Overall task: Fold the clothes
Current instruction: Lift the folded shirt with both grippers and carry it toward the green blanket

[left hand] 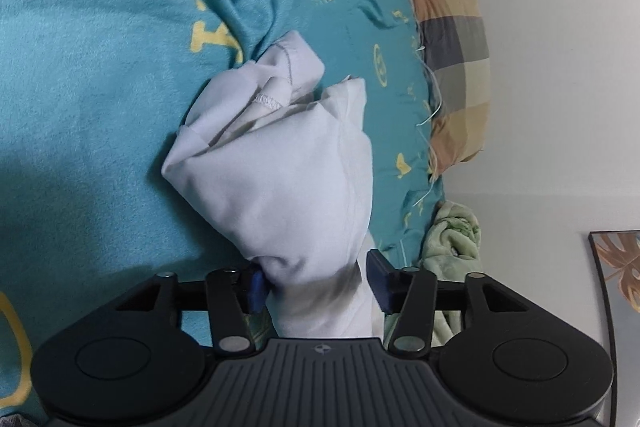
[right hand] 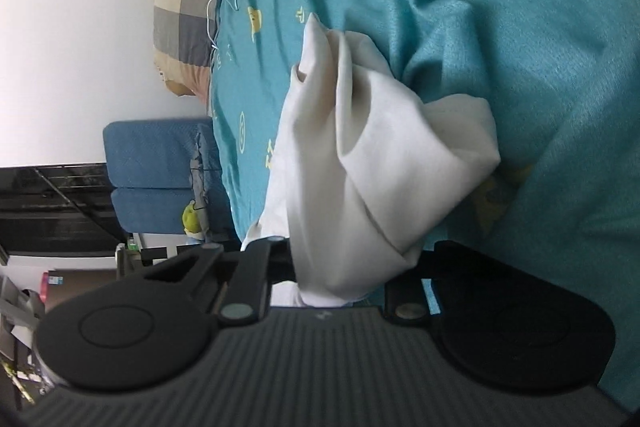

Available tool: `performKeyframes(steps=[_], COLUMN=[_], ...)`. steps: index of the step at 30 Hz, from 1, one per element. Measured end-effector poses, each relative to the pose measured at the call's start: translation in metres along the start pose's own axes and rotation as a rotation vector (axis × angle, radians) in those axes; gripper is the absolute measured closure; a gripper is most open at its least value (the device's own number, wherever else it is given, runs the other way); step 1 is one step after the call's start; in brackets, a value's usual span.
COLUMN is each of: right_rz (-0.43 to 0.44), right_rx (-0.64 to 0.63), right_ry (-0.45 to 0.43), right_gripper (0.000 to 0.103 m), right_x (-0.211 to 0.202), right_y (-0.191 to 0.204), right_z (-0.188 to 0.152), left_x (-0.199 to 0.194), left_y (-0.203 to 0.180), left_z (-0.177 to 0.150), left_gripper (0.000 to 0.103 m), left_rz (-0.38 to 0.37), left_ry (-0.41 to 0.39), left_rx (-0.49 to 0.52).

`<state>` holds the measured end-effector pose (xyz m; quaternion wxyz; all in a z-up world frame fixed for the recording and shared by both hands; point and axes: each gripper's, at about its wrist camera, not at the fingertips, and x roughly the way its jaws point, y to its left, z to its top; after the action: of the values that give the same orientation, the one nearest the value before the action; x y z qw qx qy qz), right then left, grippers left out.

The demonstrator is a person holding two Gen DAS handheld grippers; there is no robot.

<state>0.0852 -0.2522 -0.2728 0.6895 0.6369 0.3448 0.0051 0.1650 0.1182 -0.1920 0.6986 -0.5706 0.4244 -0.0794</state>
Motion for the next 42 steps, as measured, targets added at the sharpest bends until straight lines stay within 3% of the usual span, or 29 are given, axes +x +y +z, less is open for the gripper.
performKeyframes(steps=[2,5,7,12,19,24,29,34,38,42], right_rz=[0.002,0.004,0.004,0.024,0.117,0.177,0.232,0.265,0.308,0.289], right_rx=[-0.013,-0.034,-0.052,-0.097,-0.080,-0.066,-0.098,-0.150,-0.266,-0.476], right_ry=[-0.002,-0.006,-0.008,-0.012,-0.038,-0.084,-0.165,-0.294,-0.430,-0.623], right_gripper=[0.082,0.082,0.083,0.085,0.085,0.085,0.085,0.085,0.085,0.085], right_x=[0.000,0.001,-0.001,-0.011,-0.052,-0.094,-0.142,-0.195,-0.244,-0.286], right_y=[0.001,0.004,0.006,0.016,0.038,0.060,0.097,0.134,0.158,0.165], right_z=[0.000,0.000,-0.001,-0.007,-0.016,-0.012,0.028,0.100,0.157,0.190], left_x=[0.006,0.013,0.014,0.004,-0.028,-0.035,-0.014,0.055,0.108,0.147], left_y=[0.004,0.009,0.008,-0.001,-0.039,-0.101,-0.175,-0.262,-0.330,-0.369], left_z=[-0.001,0.000,0.001,0.002,-0.010,-0.031,-0.063,-0.104,-0.147,-0.219], left_gripper=[0.041,0.042,0.060,0.072,0.073,0.073,0.073,0.073,0.073,0.073], left_rz=[0.012,0.010,0.006,-0.027,-0.110,-0.133,-0.185,-0.265,-0.396,-0.551], left_ry=[0.033,0.039,0.027,0.007,0.038,0.050,0.085,0.172,0.233,0.299], left_rx=[-0.009,-0.029,-0.027,0.006,0.006,0.063,0.134,0.194,0.282,0.407])
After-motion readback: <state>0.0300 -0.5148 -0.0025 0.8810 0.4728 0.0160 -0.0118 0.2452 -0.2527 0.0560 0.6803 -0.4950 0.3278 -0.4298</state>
